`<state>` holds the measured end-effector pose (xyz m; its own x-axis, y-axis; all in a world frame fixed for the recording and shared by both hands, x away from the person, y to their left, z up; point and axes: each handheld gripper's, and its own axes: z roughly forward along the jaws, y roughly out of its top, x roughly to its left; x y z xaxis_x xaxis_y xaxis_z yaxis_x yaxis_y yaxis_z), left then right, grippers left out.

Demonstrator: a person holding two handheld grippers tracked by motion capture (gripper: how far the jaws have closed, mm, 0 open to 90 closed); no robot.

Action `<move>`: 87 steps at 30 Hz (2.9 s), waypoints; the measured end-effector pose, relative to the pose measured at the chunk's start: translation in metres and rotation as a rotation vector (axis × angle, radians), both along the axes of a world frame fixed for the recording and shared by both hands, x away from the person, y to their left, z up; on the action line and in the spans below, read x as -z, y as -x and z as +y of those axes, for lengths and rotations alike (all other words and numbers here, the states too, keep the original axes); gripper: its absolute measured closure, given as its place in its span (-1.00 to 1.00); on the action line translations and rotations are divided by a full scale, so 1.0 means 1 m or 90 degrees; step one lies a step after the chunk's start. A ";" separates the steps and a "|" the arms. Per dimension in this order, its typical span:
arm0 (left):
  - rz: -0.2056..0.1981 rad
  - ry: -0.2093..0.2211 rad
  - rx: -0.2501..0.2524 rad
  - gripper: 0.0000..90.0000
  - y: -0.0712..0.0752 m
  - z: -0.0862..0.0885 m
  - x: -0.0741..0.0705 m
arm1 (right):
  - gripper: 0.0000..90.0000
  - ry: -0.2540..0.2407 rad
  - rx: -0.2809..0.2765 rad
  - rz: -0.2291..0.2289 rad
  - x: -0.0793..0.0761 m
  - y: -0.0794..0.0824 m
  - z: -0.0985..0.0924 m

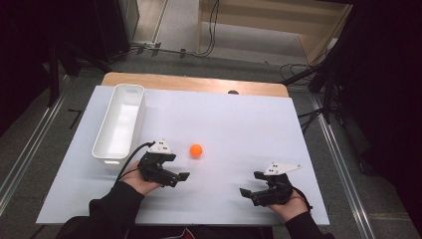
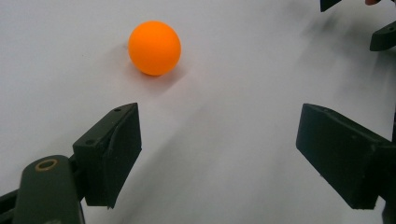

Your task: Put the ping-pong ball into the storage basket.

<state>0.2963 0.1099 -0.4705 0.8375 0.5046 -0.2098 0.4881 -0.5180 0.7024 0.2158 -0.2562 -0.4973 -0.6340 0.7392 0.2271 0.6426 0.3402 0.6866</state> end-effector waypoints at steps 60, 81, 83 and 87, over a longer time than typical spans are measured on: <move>-0.026 -0.018 0.018 -0.68 -0.044 -0.048 -0.010 | -0.71 0.000 -0.018 0.014 0.001 -0.003 0.006; -0.043 -0.011 -0.010 -0.68 -0.061 -0.066 -0.008 | -0.71 0.001 -0.031 0.012 0.001 -0.001 0.008; -0.049 -0.011 -0.013 -0.68 -0.060 -0.066 -0.008 | -0.71 -0.001 -0.028 0.010 0.000 -0.001 0.008; -0.050 -0.007 -0.024 -0.68 -0.060 -0.066 -0.007 | -0.71 0.002 -0.031 0.015 0.001 -0.001 0.008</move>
